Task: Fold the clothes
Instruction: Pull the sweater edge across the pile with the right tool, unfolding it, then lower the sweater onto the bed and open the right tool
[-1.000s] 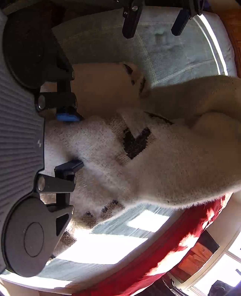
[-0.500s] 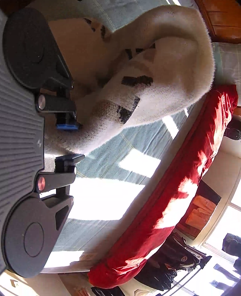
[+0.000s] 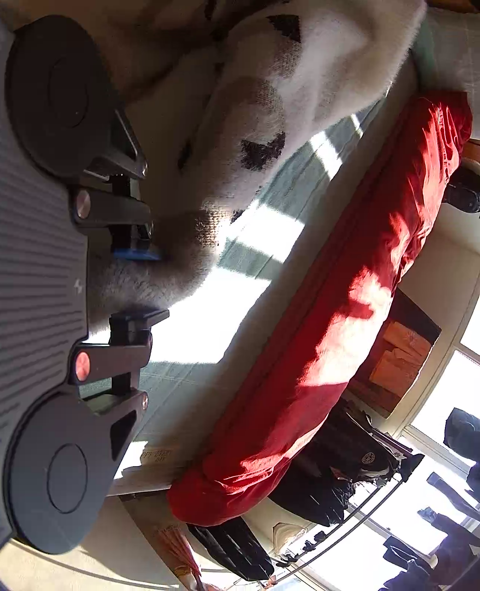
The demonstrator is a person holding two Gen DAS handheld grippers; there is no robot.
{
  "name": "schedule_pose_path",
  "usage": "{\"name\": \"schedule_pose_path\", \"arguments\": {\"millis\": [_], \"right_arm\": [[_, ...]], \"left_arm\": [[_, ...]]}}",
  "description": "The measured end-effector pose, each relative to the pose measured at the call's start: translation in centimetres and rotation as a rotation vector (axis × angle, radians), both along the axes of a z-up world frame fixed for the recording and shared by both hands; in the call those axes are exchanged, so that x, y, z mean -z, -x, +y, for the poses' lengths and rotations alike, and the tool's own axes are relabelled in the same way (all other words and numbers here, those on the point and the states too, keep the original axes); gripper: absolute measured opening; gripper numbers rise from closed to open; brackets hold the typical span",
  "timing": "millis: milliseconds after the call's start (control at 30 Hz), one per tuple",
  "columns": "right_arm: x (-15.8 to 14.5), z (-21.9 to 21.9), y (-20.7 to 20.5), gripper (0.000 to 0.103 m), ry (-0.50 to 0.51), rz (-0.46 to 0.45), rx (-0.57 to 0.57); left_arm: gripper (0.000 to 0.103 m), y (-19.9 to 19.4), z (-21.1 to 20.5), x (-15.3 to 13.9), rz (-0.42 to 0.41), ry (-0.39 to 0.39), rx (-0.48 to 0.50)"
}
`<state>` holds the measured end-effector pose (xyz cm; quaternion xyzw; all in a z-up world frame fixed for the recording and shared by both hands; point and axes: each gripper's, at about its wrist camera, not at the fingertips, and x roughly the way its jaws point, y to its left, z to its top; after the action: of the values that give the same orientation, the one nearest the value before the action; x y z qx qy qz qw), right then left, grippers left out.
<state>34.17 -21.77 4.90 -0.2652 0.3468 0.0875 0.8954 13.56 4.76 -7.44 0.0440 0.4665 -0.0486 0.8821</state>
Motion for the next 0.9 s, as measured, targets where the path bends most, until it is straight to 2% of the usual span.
{"name": "schedule_pose_path", "arguments": {"millis": [300,500,600,733,767,833,900], "right_arm": [[3.8,-3.1,-7.3,0.028,0.034,0.027,0.171],[6.0,-5.2,-9.5,0.031,0.0,0.069,0.273],[5.6,-5.1,-8.9,0.038,-0.022,0.057,0.271],[3.6,-4.9,-7.3,0.04,-0.061,0.041,0.242],[2.9,-5.0,-6.8,0.04,-0.082,0.038,0.234],[1.4,-5.1,-5.7,0.048,-0.125,0.037,0.216],[0.0,-4.9,-4.1,0.051,-0.183,0.049,0.185]], "left_arm": [[0.099,-1.4,0.2,0.9,0.022,-0.002,-0.008],[0.099,-2.2,0.1,1.4,0.038,-0.004,-0.009],[0.099,-2.4,-0.2,1.4,0.042,-0.001,-0.005],[0.099,-2.4,-0.8,1.2,0.04,-0.004,0.006],[0.099,-2.3,-0.9,1.1,0.036,-0.005,0.008],[0.099,-2.0,-1.0,0.7,0.026,-0.004,0.013],[0.099,-1.7,-1.1,0.2,0.015,0.0,0.014]]}}
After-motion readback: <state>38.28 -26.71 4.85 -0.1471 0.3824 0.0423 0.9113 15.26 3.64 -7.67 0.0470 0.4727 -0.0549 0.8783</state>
